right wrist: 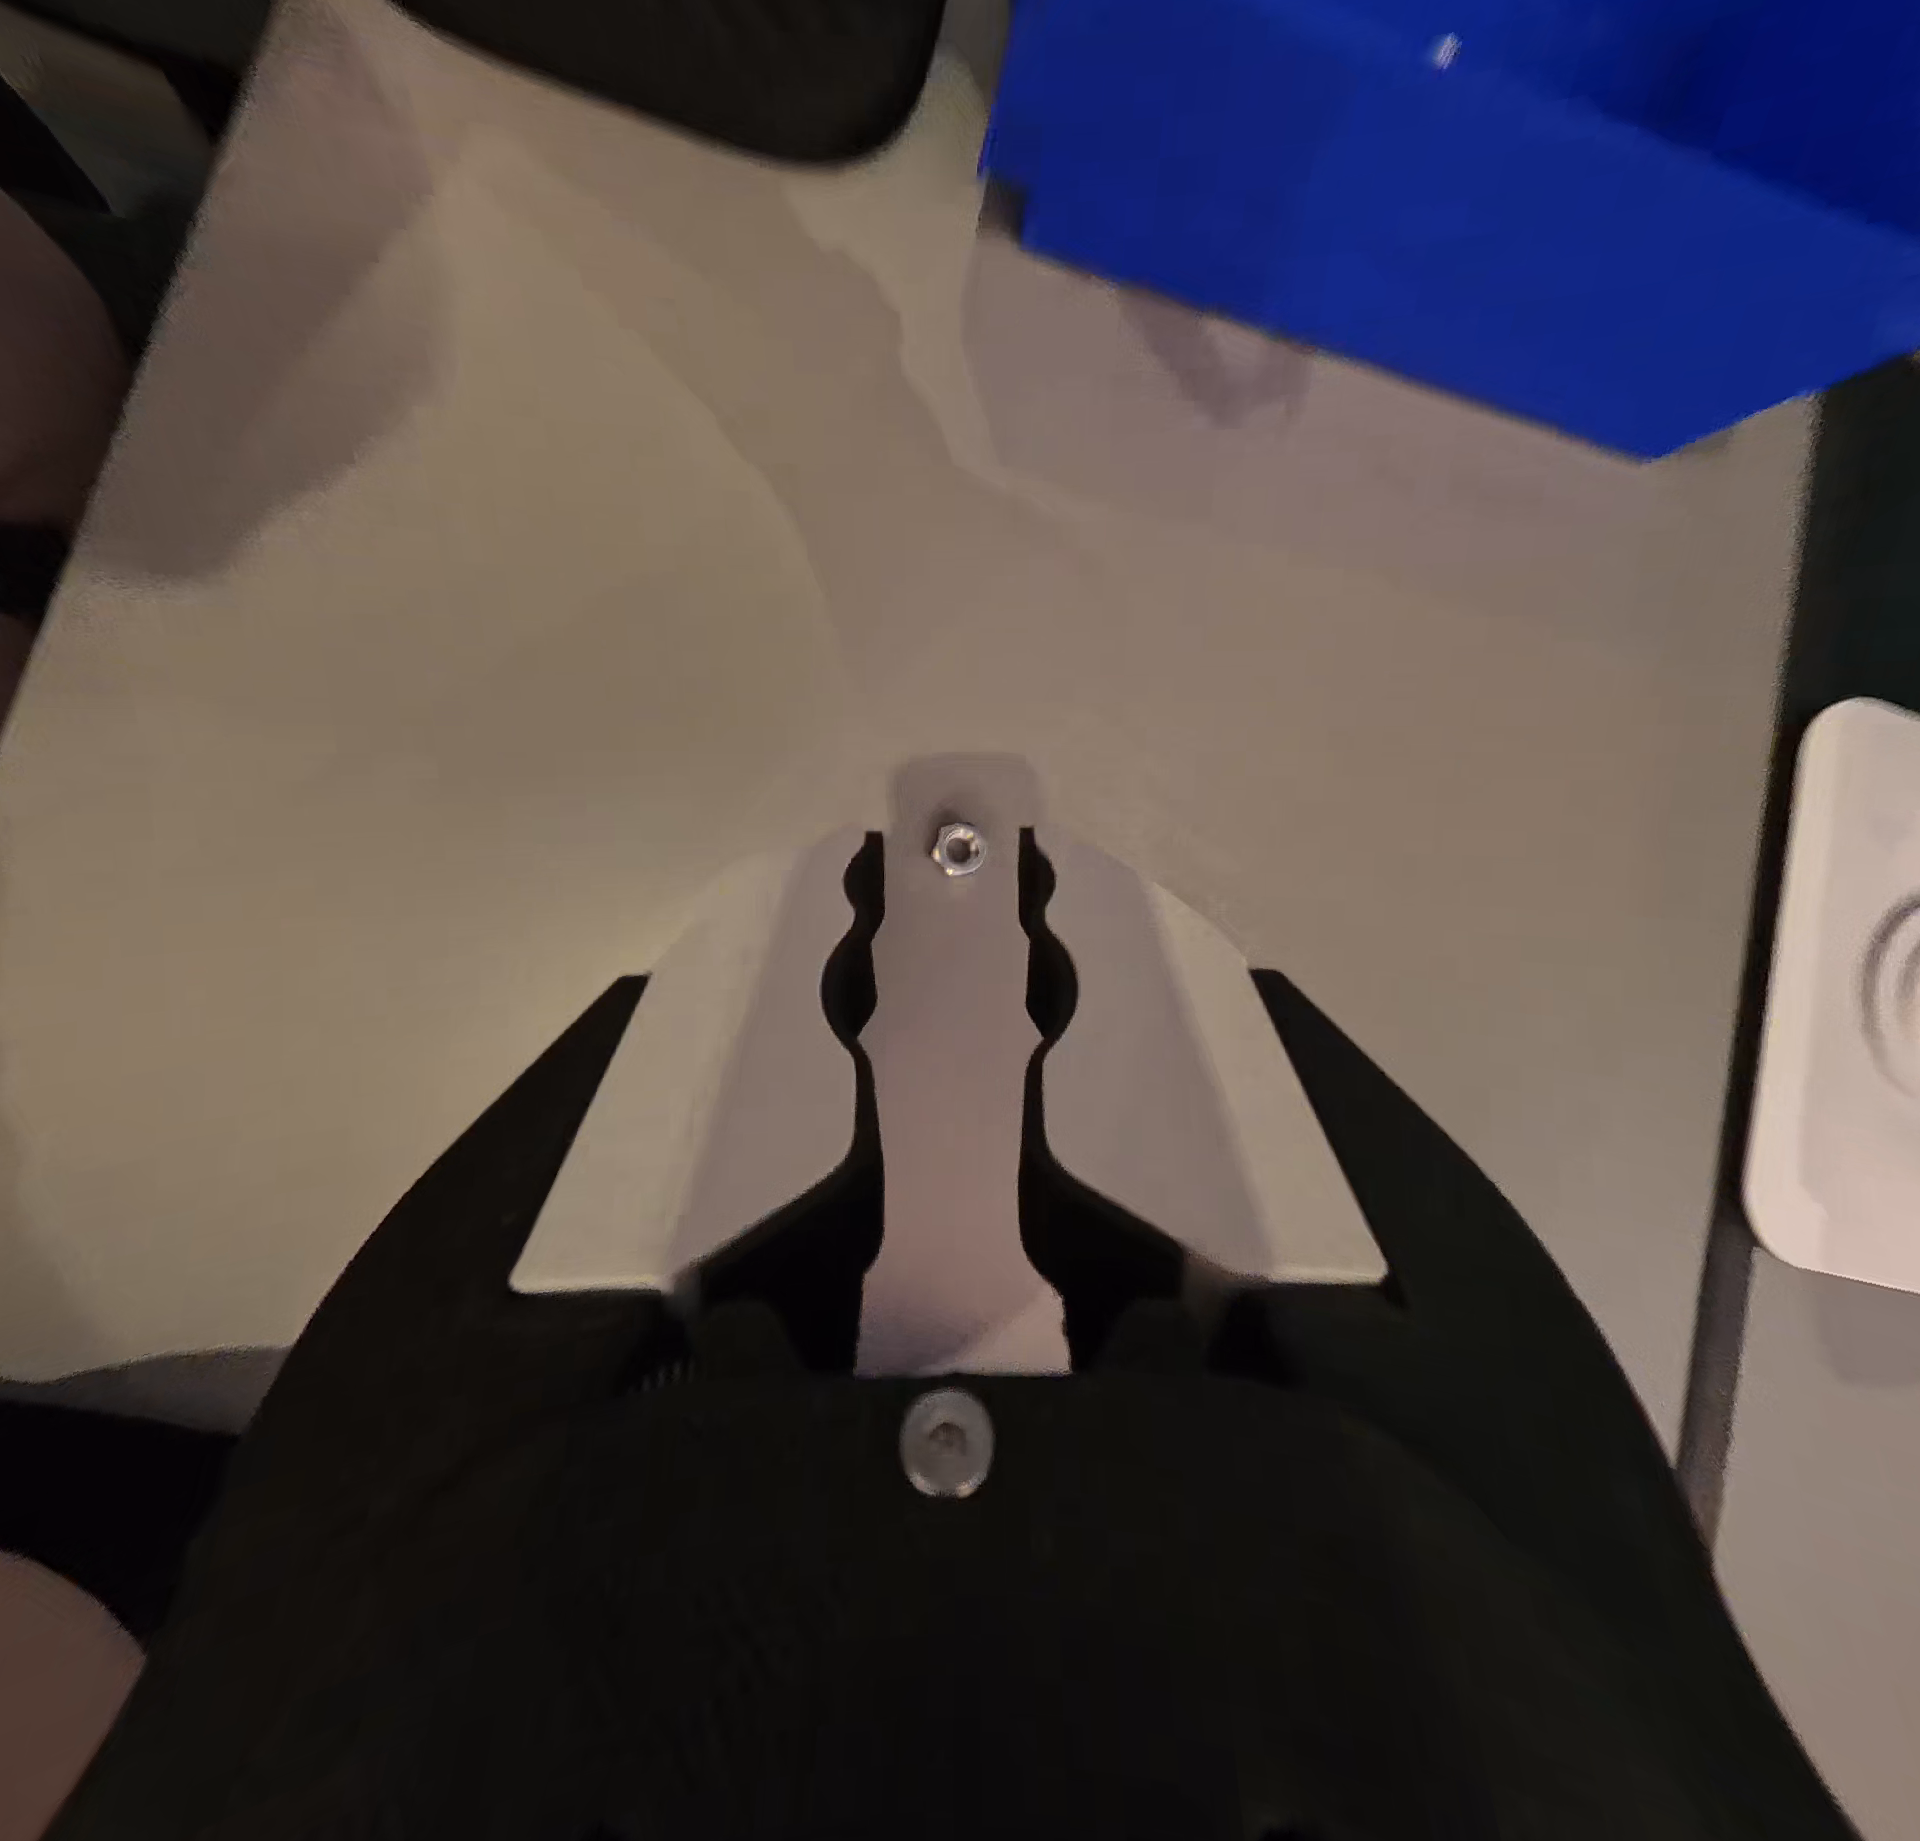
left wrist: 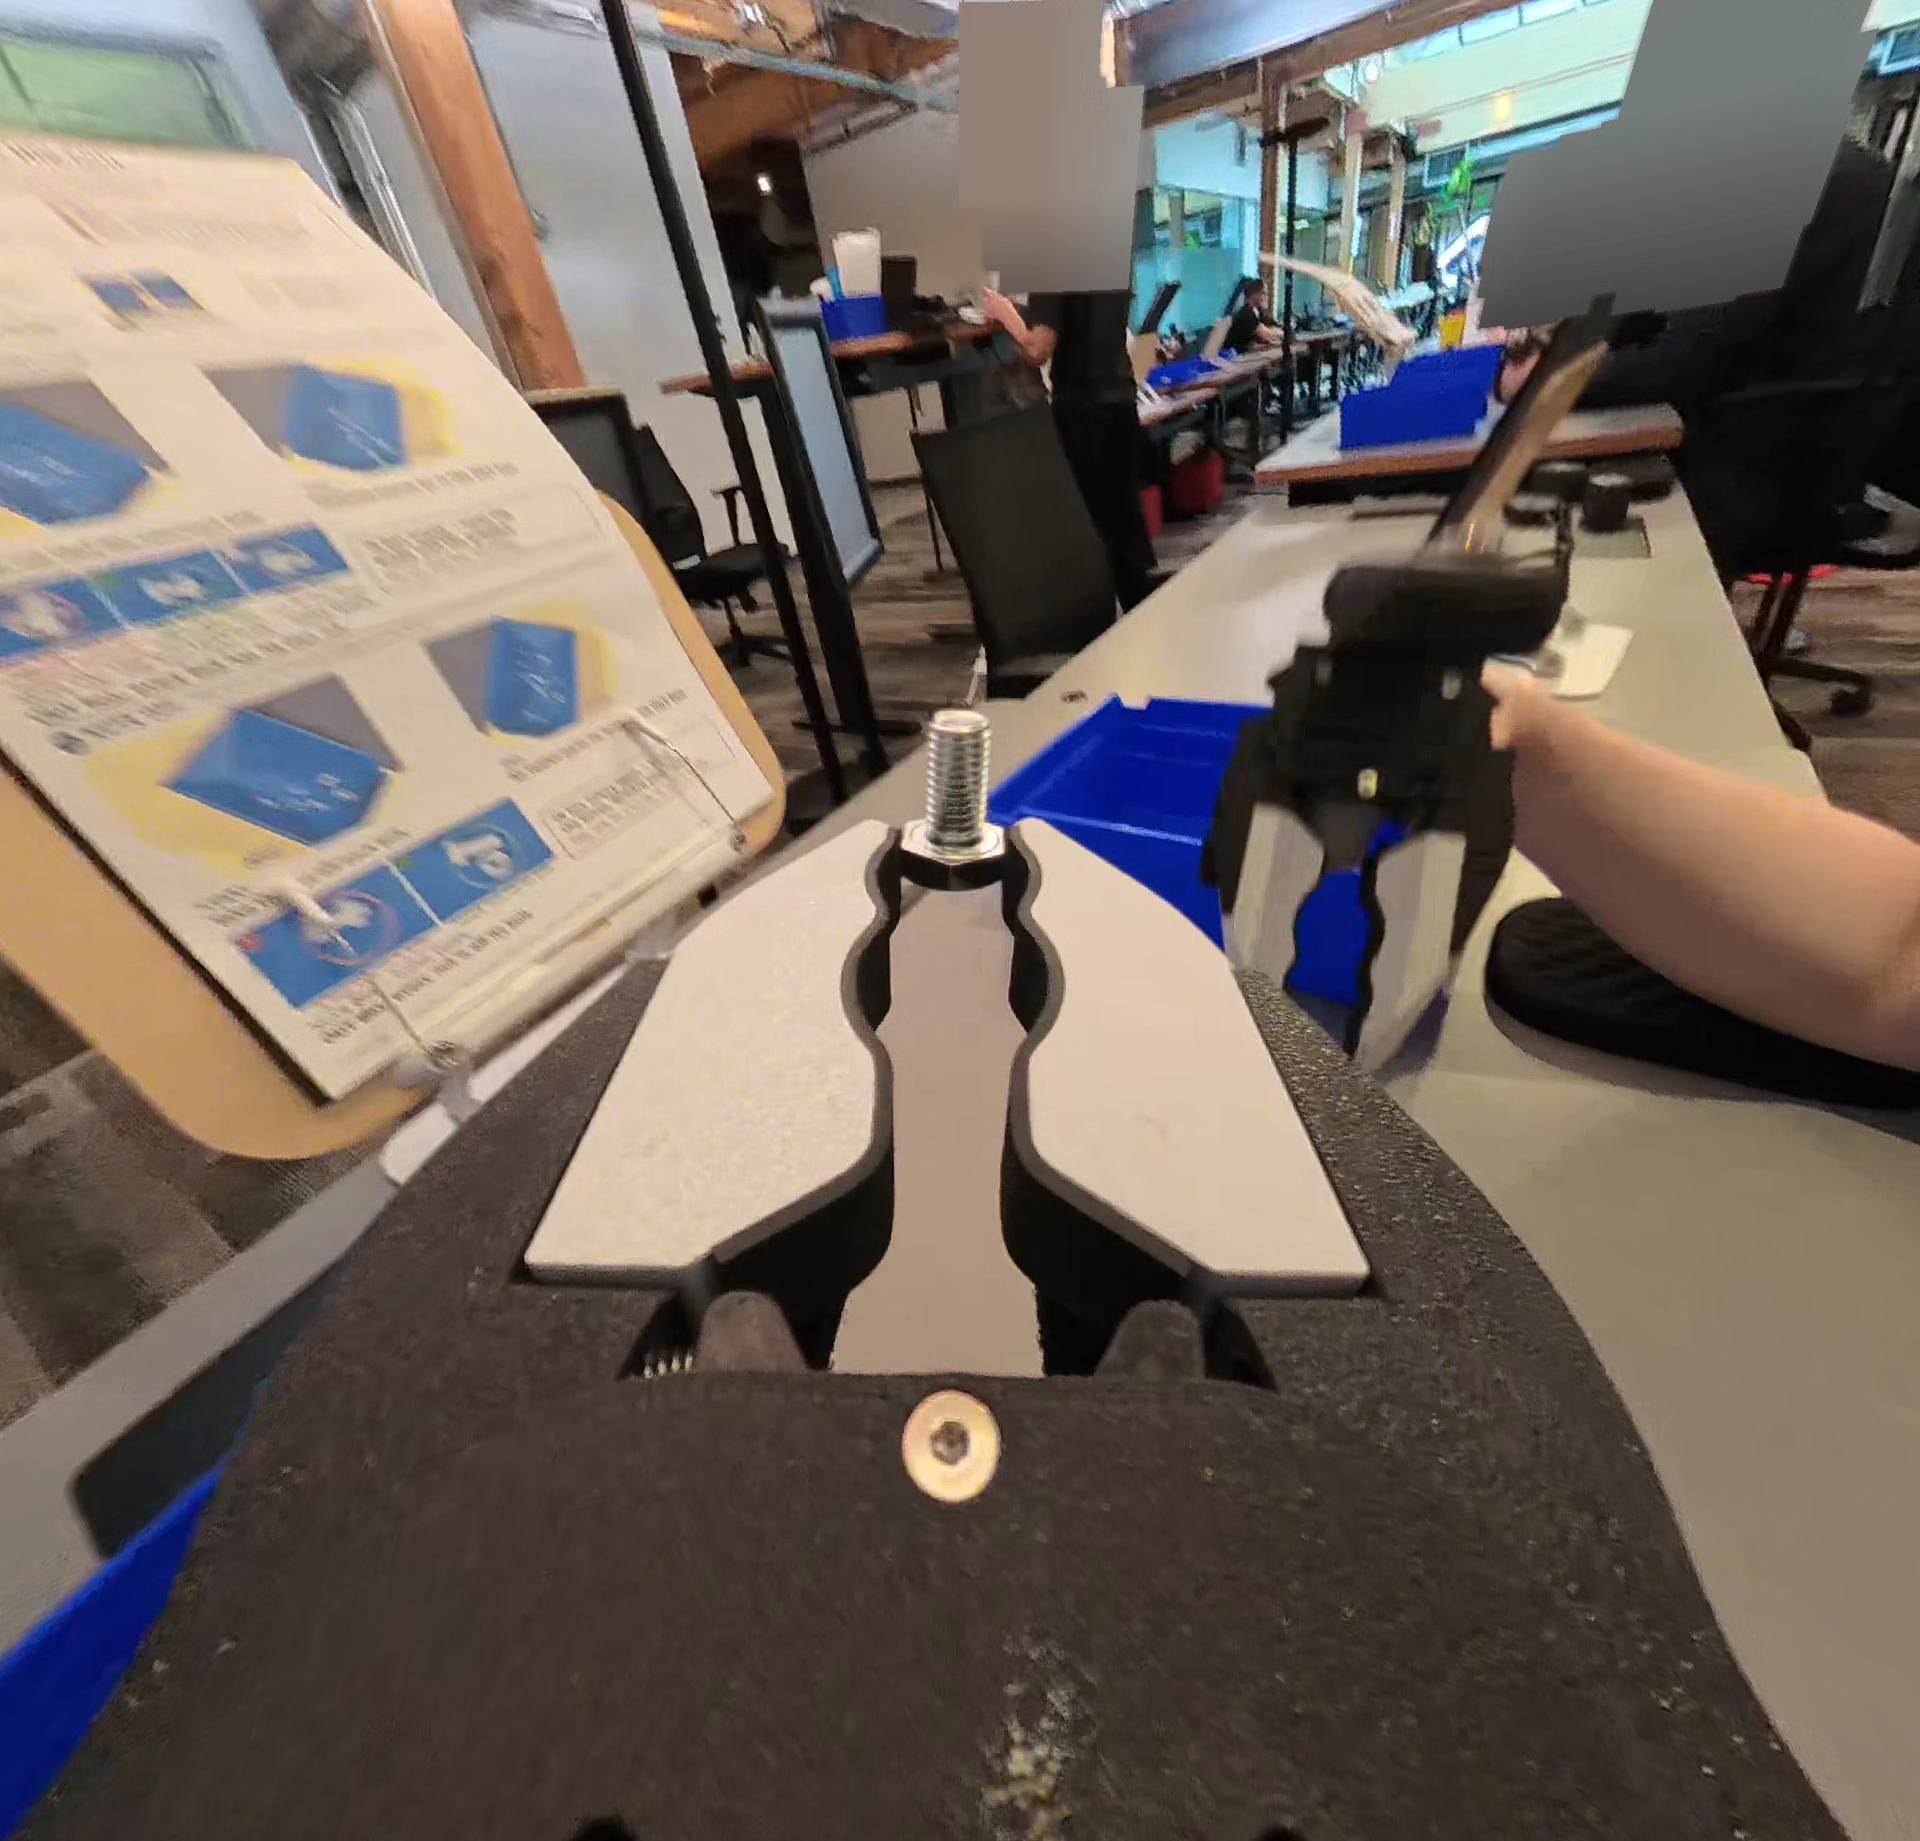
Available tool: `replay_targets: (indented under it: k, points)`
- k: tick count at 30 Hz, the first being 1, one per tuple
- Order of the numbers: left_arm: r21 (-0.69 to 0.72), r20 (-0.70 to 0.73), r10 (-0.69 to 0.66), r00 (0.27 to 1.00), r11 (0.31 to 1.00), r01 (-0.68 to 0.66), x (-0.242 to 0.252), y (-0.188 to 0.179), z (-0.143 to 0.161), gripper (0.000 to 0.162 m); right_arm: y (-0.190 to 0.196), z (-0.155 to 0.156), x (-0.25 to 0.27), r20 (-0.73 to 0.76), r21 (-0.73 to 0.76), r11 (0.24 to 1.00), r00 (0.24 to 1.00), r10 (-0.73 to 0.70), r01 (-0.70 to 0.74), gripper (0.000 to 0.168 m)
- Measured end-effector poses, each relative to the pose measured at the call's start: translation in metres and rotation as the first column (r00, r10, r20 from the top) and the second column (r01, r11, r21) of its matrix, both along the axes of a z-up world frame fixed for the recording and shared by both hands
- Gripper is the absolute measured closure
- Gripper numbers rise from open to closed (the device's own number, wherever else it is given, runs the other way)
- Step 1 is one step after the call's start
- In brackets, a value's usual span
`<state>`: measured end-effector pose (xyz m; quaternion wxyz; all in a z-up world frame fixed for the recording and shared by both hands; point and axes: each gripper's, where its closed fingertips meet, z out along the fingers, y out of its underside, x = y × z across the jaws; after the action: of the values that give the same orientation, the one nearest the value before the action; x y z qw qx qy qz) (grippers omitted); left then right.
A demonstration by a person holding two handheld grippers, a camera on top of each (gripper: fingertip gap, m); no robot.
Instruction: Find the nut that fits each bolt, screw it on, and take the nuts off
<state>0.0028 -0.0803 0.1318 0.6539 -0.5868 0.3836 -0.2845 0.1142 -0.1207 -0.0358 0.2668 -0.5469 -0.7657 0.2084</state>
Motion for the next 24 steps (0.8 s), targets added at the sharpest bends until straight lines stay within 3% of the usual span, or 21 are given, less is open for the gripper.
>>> replay_targets:
  k: [3,9,14,24]
  points:
    - [0.096,0.074,0.054,0.996,0.993,-0.061,-0.022,0.0,0.035,0.144,0.002,-0.03,-0.008,0.088,-0.043,0.999,0.996,-0.012,0.016,0.145]
    - [0.099,0.093,0.05,0.994,0.993,-0.06,-0.043,-0.002,0.059,0.144,0.009,-0.08,-0.012,0.293,-0.063,0.986,0.947,-0.13,0.155,0.144]
    - [0.083,0.045,0.143,0.989,0.986,-0.146,-0.053,0.01,0.041,0.144,0.013,-0.102,-0.008,0.443,-0.035,0.973,0.876,-0.189,0.227,0.14]
    - [0.058,0.031,0.088,0.996,0.994,-0.089,-0.046,0.007,0.031,0.144,0.019,-0.113,-0.013,0.495,0.009,0.971,0.842,-0.212,0.239,0.141]
